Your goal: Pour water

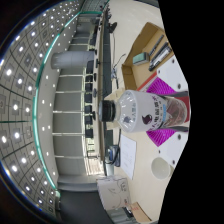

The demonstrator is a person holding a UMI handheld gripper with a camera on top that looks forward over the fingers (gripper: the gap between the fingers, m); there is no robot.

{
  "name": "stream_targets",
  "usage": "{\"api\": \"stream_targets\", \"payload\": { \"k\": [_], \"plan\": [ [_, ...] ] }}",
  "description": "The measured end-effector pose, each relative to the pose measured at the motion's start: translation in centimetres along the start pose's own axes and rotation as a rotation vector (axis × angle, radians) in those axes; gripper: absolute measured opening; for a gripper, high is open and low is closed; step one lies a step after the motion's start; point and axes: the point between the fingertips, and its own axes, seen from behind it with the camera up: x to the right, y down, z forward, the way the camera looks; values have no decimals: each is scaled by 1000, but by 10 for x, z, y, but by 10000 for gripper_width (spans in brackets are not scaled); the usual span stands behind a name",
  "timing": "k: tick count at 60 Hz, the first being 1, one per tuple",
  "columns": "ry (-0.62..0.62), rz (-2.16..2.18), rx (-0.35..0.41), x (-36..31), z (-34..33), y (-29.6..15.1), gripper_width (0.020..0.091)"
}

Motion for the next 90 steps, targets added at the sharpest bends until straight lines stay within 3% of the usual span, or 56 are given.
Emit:
{"api": "stream_targets", "payload": {
  "k": [10, 12, 20, 27, 29, 32, 35, 49, 55, 59, 69, 90],
  "plan": [
    [18, -30, -44, 9, 12, 51, 403],
    [15, -23, 5, 9, 10, 46, 406],
    [26, -29, 41, 6, 11, 44, 459],
    [37, -3, 14, 9, 12, 48, 588],
    [45, 11, -24, 9, 12, 56, 670],
    [56, 35, -73, 11, 8, 64, 876],
    [68, 53, -92, 16, 3, 67, 843],
    [111, 36, -167, -1, -63, 46, 859],
    [129, 42, -222, -19, -104, 37, 860],
    [163, 42, -296, -31, -136, 37, 859],
    [187, 32, -374, -78, -213, 18, 862],
    [129, -27, -413, -173, -314, 1, 864]
  ]
}}
